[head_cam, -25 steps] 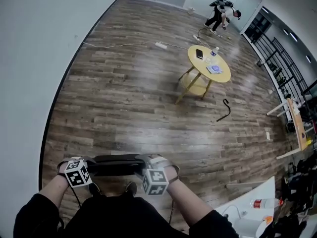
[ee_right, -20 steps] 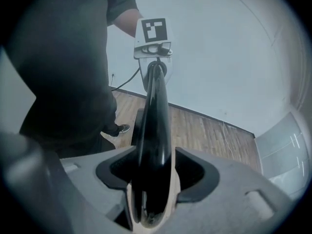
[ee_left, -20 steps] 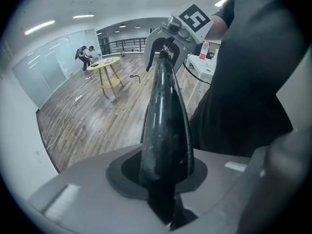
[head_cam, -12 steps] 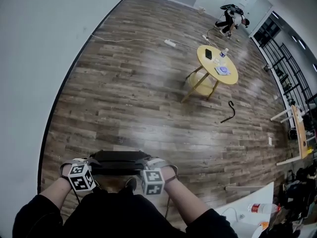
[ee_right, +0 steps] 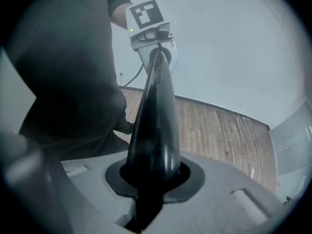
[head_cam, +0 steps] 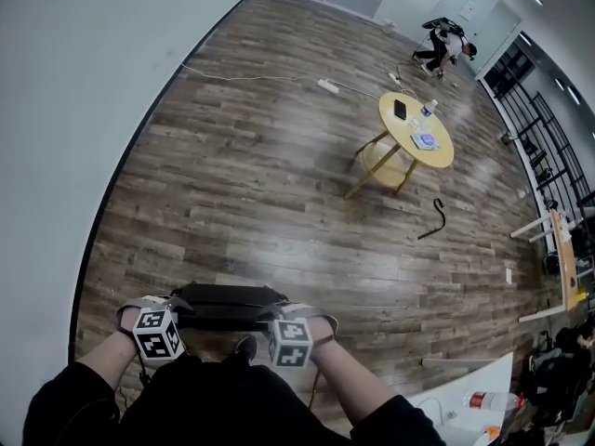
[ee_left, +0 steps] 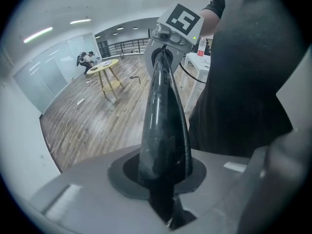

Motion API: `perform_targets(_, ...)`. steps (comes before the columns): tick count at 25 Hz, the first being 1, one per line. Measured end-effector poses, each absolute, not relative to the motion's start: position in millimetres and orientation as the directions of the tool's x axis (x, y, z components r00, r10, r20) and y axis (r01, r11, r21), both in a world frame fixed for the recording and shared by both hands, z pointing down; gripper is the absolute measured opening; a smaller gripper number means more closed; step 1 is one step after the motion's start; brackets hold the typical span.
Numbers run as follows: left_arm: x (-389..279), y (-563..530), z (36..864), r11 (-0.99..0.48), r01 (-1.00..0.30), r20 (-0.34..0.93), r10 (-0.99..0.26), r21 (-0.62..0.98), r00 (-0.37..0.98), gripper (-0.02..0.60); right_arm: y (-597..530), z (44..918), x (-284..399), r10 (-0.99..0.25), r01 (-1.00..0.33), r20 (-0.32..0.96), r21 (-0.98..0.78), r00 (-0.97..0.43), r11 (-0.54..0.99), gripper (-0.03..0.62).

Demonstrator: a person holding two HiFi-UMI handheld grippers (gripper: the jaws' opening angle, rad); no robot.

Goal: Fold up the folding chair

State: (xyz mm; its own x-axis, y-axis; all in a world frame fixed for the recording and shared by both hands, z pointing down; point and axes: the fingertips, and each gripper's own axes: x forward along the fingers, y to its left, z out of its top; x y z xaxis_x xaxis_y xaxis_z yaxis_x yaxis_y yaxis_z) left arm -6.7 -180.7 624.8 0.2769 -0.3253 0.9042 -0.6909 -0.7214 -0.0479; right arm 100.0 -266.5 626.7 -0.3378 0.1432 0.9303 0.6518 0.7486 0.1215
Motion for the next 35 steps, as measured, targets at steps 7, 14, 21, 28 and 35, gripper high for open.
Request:
perform_targets(7, -12.5, -186.4, 624.1, -0.72, -0.691, 0.905, -0.333, -0.064, 0.264, 0.06, -271.3, 624.3, 93.5, 0.149, 0.637, 0.931, 0.107, -0.335, 0.763, 0.061)
perform_targets(14, -19.1, -200.0, 619.3, -0.711, -0.699, 0.902, -0.351, -0.081, 0.252, 0.052, -289.8, 622.6, 85.3, 0.137, 0.634, 0.935, 0.109, -0.327, 0.766, 0.054)
perform_targets(21, -25.6, -213.0, 610.6, -0.708, -0.702, 0.9, -0.352, -0.077, 0.257, 0.047, -303.9, 612.2, 77.1, 0.173, 0.668, 0.939, 0.075, -0.297, 0.741, 0.051)
perform_targets(28, -32.0, -203.4, 605.8, -0.708, -0.704, 0.901, -0.339, -0.055, 0.27, 0.044, -298.5, 607.7, 66.6, 0.199, 0.703, 0.944, 0.047, -0.264, 0.71, 0.048)
perform_targets(35, -53.3, -180.1, 597.2, -0.686, -0.728, 0.903, -0.31, 0.006, 0.299, 0.044, -282.0, 601.2, 39.4, 0.241, 0.752, 0.944, 0.01, -0.224, 0.659, 0.048)
